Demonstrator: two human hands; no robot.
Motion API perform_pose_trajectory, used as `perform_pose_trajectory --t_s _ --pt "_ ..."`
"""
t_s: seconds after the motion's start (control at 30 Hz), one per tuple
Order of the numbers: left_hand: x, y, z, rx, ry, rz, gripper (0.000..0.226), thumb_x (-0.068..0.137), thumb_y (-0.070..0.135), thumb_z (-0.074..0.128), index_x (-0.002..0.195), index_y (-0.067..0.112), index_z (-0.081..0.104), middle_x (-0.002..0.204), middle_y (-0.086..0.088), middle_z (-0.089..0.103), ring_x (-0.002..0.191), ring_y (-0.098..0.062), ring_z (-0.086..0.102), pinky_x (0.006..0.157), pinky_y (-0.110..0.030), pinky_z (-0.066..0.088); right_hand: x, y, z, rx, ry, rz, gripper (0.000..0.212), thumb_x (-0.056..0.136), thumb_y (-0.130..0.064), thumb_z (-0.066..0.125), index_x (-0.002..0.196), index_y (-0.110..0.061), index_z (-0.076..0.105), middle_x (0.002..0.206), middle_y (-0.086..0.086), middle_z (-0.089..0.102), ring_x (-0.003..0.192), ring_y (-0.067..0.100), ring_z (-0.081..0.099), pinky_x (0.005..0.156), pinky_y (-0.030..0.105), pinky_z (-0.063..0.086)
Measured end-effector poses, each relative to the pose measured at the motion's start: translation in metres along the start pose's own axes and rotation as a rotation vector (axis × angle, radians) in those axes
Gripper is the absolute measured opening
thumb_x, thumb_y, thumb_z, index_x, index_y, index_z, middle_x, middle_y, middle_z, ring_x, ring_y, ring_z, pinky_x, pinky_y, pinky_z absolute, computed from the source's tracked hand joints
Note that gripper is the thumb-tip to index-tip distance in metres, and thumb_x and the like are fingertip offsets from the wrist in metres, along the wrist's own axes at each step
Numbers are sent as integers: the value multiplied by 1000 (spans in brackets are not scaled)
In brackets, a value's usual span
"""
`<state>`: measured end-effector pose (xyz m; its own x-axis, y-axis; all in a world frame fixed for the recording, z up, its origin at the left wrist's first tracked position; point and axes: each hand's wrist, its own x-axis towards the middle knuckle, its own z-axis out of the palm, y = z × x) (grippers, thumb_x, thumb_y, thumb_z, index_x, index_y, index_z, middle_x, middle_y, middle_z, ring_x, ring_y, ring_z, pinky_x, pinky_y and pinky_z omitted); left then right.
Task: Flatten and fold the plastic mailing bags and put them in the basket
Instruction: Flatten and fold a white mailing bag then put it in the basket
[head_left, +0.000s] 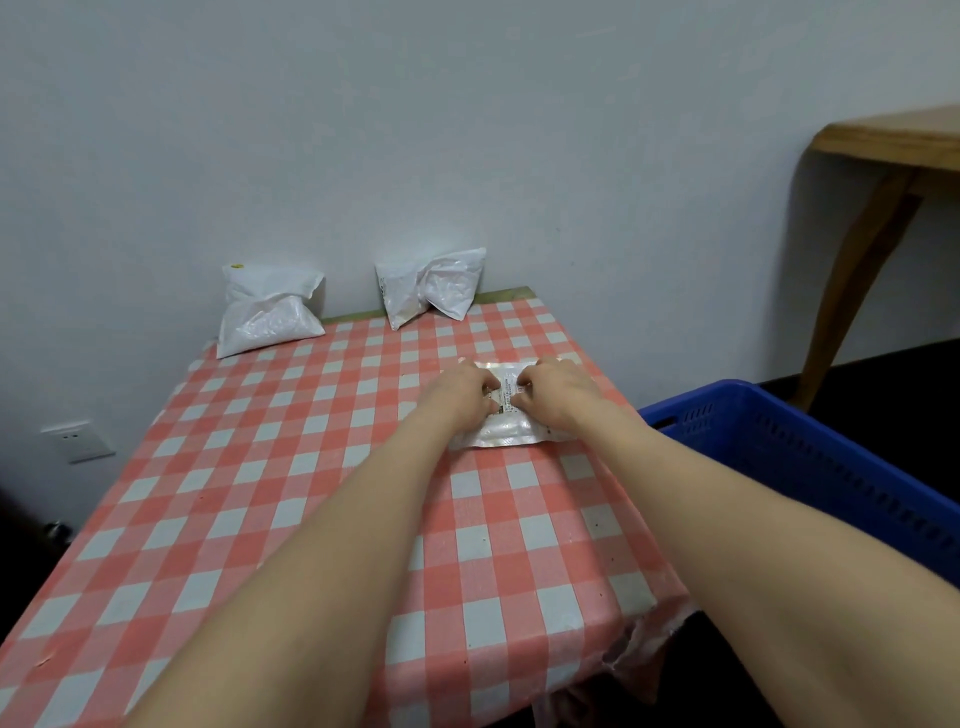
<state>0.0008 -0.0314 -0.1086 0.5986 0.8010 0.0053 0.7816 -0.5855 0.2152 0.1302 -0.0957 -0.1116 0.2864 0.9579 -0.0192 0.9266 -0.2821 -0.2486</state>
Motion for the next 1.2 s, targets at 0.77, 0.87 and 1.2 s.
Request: perform_pose_trajectory --t_s 0.77,0.87,1.2 --pt "24 -3 18 21 -32 25 42 101 22 31 142 17 42 148 -7 38 131 -27 38 106 -38 33 23 11 14 -1 -2 4 46 101 -37 26 135 -19 52 141 5 45 127 26 40 102 42 37" --pt "24 -1 19 40 -46 16 43 101 22 30 143 16 39 149 -8 36 132 -28 37 106 -39 32 22 10 15 -41 -6 1 47 102 -36 25 137 -16 50 143 7 44 128 27 39 103 40 34" --pt "1 0 6 -73 121 37 32 88 26 53 119 25 63 124 -1 56 113 -21 55 93 -38 48 -5 5 -5 15 109 -59 31 95 -33 50 122 -23 62 128 1 54 116 23 52 89 35 45"
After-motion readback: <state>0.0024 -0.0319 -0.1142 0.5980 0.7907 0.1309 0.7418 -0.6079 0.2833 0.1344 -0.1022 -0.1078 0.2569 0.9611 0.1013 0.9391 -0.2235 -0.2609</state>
